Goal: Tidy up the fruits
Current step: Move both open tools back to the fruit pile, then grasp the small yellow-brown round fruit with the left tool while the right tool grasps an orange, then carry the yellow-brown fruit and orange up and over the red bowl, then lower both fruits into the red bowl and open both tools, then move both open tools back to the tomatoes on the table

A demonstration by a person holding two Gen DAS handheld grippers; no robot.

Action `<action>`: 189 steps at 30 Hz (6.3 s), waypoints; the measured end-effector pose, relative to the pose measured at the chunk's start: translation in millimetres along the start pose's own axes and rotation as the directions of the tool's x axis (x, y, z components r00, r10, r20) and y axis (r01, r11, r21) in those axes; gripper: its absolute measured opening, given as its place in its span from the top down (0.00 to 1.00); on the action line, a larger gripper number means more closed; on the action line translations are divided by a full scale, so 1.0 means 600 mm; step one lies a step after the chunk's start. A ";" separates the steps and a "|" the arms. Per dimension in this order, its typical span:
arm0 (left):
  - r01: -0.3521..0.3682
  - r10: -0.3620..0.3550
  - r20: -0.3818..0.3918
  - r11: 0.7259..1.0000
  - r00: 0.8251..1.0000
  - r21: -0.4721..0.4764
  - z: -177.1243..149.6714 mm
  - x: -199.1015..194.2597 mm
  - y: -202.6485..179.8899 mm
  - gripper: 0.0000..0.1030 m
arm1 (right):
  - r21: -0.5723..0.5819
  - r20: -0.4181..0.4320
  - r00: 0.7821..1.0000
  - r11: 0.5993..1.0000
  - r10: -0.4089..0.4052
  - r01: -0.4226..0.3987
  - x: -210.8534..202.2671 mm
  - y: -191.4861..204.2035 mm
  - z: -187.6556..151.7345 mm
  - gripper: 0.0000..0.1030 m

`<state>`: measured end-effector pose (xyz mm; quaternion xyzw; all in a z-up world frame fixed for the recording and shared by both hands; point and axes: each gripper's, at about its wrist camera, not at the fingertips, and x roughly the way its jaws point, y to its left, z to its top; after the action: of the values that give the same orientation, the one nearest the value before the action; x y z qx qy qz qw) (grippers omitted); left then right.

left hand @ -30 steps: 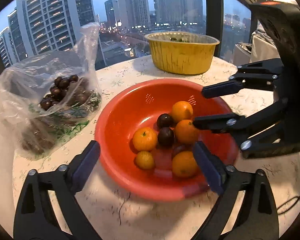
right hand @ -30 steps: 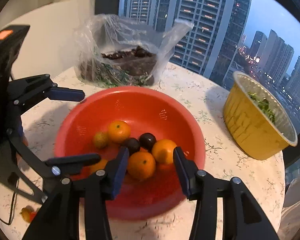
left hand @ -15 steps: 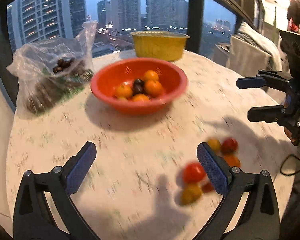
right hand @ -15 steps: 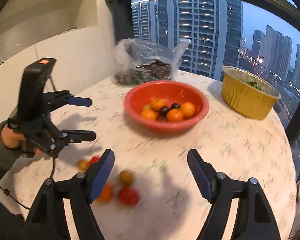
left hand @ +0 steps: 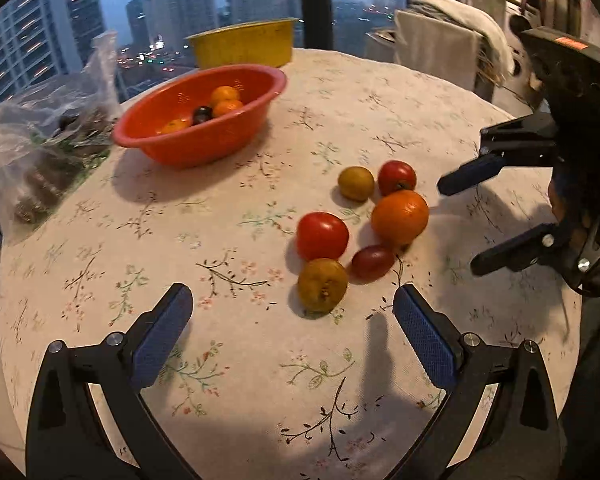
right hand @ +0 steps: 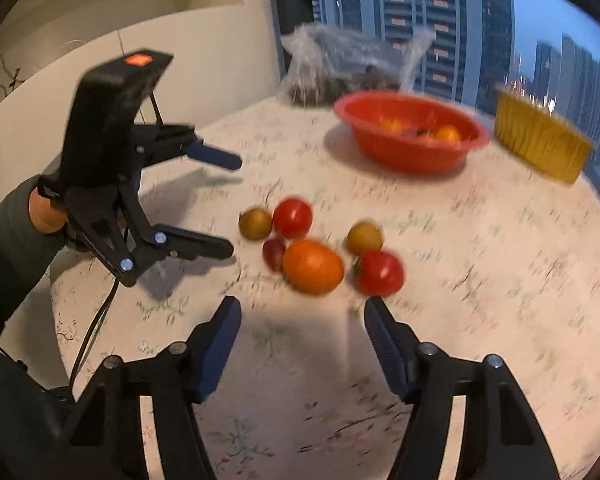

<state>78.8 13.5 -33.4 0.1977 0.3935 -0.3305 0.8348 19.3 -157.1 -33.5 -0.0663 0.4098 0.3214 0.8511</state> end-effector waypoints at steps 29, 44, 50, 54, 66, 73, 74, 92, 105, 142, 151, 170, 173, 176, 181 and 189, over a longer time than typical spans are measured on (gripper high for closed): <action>0.116 -0.114 -0.043 0.992 0.993 0.047 0.009 0.028 0.001 0.70 | 0.109 -0.032 0.999 0.994 0.016 -0.012 0.052 -0.033 0.049 0.49; 0.105 -0.103 -0.042 0.994 0.994 0.040 0.004 0.022 -0.003 0.75 | 0.086 -0.036 0.998 0.996 0.043 -0.039 0.056 -0.026 0.049 0.60; 0.086 -0.085 -0.035 0.996 0.996 0.022 0.000 0.016 -0.004 0.75 | 0.094 -0.034 0.998 0.995 0.047 -0.043 0.052 -0.026 0.044 0.60; 0.077 -0.077 -0.021 0.997 0.997 -0.012 -0.004 0.010 0.000 0.75 | 0.105 -0.027 0.999 0.994 0.045 -0.042 0.045 -0.028 0.039 0.61; 0.033 -0.026 0.057 0.992 0.998 -0.122 0.007 -0.044 0.027 0.75 | 0.156 0.049 0.998 0.987 0.033 -0.040 -0.028 -0.058 0.029 0.61; -0.055 0.076 0.114 0.984 0.991 -0.171 0.053 -0.085 0.086 0.75 | 0.243 0.105 0.990 0.968 -0.089 0.061 -0.082 -0.159 0.055 0.61; -0.071 0.092 0.120 0.982 0.988 -0.173 0.065 -0.090 0.095 0.75 | 0.252 0.111 0.988 0.965 -0.108 0.077 -0.088 -0.173 0.062 0.61; -0.137 0.169 0.113 0.960 0.979 -0.244 0.262 0.037 0.194 0.75 | 0.141 0.122 0.974 0.975 -0.190 0.172 0.012 -0.245 0.295 0.61; -0.161 0.180 0.056 0.957 0.982 -0.240 0.267 0.146 0.189 0.75 | 0.073 0.002 0.978 0.976 -0.208 0.207 0.158 -0.231 0.341 0.61; -0.234 0.265 0.077 0.932 0.961 -0.277 0.231 0.105 0.171 0.13 | 0.039 0.062 0.968 0.969 -0.244 0.242 0.120 -0.208 0.308 0.37; -0.204 0.234 0.091 0.944 0.968 -0.260 0.176 0.043 0.114 0.05 | 0.107 0.152 0.974 0.982 -0.170 0.155 0.006 -0.174 0.216 0.27; -0.166 0.171 0.007 0.963 0.985 -0.213 0.027 0.004 -0.065 0.05 | 0.131 0.050 0.993 0.986 -0.110 0.102 -0.010 -0.093 0.042 0.25; -0.163 0.162 -0.022 0.963 0.987 -0.216 0.018 0.012 -0.084 0.05 | 0.123 0.034 0.993 0.987 -0.109 0.104 -0.002 -0.090 0.040 0.27; -0.160 0.155 -0.040 0.959 0.987 -0.235 0.015 0.022 -0.089 0.08 | 0.119 0.031 0.994 0.987 -0.109 0.104 -0.001 -0.091 0.041 0.30; -0.155 0.148 -0.045 0.952 0.988 -0.263 0.022 0.026 -0.086 0.50 | 0.109 0.015 0.994 0.988 -0.110 0.107 0.006 -0.091 0.042 0.33; -0.153 0.146 -0.047 0.951 0.988 -0.268 0.032 0.036 -0.088 0.64 | 0.115 0.008 0.995 0.988 -0.101 0.099 0.011 -0.094 0.040 0.33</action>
<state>61.6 -43.3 -42.2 0.1152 0.4298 -0.2068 0.8713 72.1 -189.0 -31.1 -0.0356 0.4180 0.2547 0.8713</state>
